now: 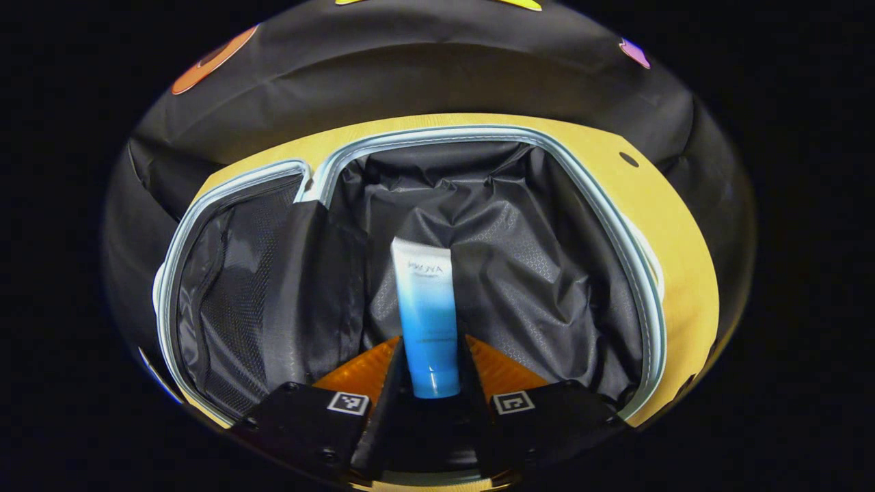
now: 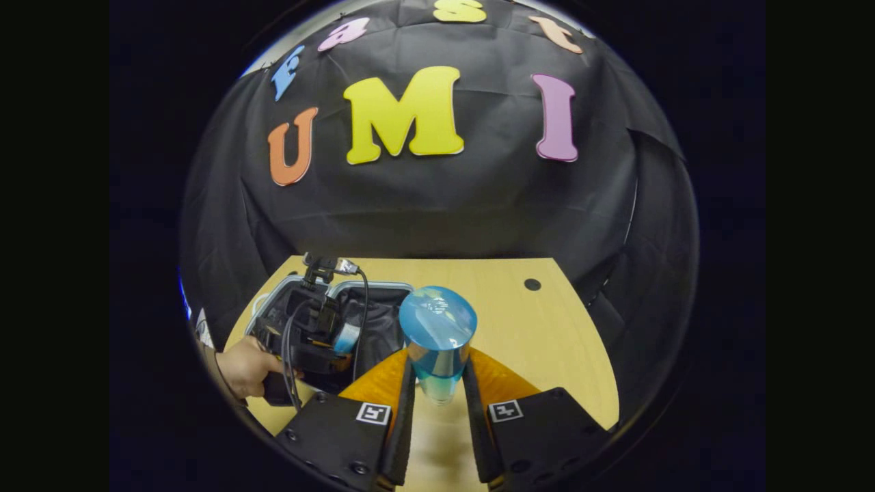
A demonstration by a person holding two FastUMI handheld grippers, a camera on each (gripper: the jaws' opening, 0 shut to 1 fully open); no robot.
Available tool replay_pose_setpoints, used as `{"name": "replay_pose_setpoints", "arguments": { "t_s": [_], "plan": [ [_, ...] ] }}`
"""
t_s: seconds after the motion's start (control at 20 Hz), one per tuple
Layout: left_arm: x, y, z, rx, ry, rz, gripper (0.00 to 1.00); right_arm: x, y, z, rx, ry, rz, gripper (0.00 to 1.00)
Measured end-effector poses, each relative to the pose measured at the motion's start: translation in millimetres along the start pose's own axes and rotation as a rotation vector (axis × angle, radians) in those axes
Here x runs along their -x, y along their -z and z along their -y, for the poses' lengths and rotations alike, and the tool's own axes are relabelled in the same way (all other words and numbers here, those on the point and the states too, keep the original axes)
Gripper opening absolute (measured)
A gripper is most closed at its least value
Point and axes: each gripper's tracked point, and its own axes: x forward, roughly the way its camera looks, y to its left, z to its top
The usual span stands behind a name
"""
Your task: First open the suitcase, pack the skin care products into it, and then close the suitcase.
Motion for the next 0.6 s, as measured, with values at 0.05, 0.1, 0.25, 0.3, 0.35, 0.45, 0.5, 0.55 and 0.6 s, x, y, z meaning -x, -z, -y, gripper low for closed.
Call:
{"name": "replay_pose_setpoints", "arguments": {
  "t_s": [0.05, 0.1, 0.25, 0.3, 0.35, 0.45, 0.5, 0.55, 0.6],
  "plan": [
    [7.6, -3.0, 0.7, 0.025, 0.030, 0.041, 0.60, -7.0, -1.3, -9.2, 0.010, -0.012, -0.005, 0.35],
    [18.9, -7.0, 1.3, 0.041, 0.062, 0.095, 0.70, -15.2, -1.6, -19.4, 0.020, -0.025, -0.013, 0.35],
    [63.0, -15.9, -6.6, 0.045, 0.104, 0.248, 0.89, -44.9, 4.6, -55.7, 0.033, -0.077, -0.059, 0.35],
    [78.2, -17.1, -14.0, 0.046, 0.105, 0.296, 0.81, -54.6, 9.4, -69.6, 0.033, -0.095, -0.074, 0.34],
    [91.8, -17.3, -22.0, 0.049, 0.104, 0.343, 0.83, -65.6, 15.1, -82.9, 0.038, -0.112, -0.094, 0.34],
    [121.1, -13.3, -42.1, 0.057, 0.085, 0.422, 0.87, -91.3, 37.2, -108.6, 0.048, -0.130, -0.153, 0.35],
    [132.0, -8.4, -53.4, 0.061, 0.075, 0.439, 0.90, -101.5, 49.9, -118.9, 0.046, -0.135, -0.188, 0.35],
    [140.8, 0.6, -64.8, 0.056, 0.051, 0.434, 0.97, -113.6, 61.2, -126.7, 0.038, -0.140, -0.217, 0.35],
    [150.8, 11.8, -78.1, 0.047, 0.019, 0.424, 0.98, -124.8, 72.1, -134.9, 0.030, -0.140, -0.246, 0.34]
  ]
}}
